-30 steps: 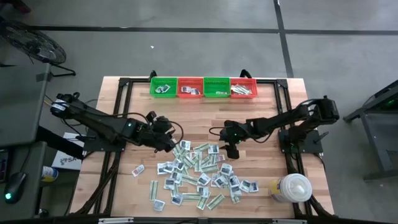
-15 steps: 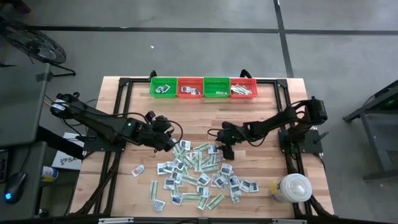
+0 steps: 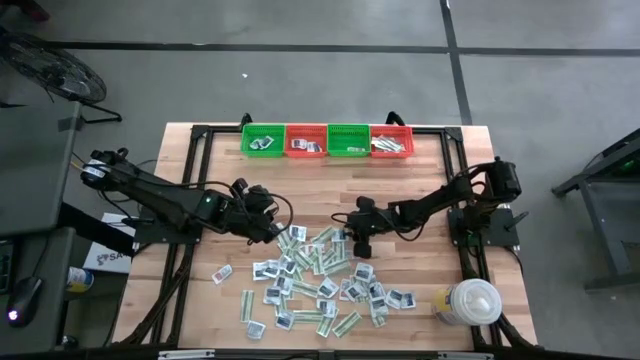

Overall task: Pick & Place First Aid Supplies
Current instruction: Put the gray towelette pack in the left orange bin

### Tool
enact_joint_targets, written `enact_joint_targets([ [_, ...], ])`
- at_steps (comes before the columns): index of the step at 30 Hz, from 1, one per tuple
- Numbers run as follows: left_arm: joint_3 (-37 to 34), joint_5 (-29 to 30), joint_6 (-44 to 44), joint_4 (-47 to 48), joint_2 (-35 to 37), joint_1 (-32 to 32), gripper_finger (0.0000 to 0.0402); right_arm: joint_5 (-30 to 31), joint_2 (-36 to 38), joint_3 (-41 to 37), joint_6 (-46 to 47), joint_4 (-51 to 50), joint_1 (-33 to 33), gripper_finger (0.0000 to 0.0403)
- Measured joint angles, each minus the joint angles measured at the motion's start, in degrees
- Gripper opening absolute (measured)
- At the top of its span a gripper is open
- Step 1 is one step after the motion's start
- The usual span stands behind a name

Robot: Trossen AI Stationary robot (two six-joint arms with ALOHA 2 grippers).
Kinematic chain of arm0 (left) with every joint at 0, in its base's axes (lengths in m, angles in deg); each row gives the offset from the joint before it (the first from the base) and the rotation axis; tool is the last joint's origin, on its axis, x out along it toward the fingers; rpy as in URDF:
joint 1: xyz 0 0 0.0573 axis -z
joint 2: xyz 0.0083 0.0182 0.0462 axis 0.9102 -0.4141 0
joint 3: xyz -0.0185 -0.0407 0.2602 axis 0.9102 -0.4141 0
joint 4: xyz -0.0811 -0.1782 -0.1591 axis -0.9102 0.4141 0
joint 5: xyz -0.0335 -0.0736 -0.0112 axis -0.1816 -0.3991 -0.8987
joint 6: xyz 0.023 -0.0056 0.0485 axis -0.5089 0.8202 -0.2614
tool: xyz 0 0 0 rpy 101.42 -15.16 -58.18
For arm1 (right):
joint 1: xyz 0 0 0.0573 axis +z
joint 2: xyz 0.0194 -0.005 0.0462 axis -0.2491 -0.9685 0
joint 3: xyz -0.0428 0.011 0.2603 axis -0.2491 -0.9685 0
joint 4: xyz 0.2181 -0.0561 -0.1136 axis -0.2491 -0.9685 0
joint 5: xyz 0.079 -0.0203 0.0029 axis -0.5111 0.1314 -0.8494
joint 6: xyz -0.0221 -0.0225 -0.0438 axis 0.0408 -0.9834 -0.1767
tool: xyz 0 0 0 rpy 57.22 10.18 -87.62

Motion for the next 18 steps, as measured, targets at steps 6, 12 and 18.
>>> enact_joint_targets([
  [6,0.00,0.01,0.82,-0.02,0.00,0.00,0.0147,-0.01,-0.06,-0.09,-0.13,0.18,-0.52,0.0048],
  [12,0.00,0.00,1.21,-0.03,0.33,0.00,0.0147,-1.20,1.58,-0.31,-0.37,-0.12,-0.61,0.0005],
  [18,0.02,0.24,1.21,-0.59,2.08,-0.02,0.0147,-1.21,8.13,-0.82,-1.40,-5.80,-2.20,0.0002],
])
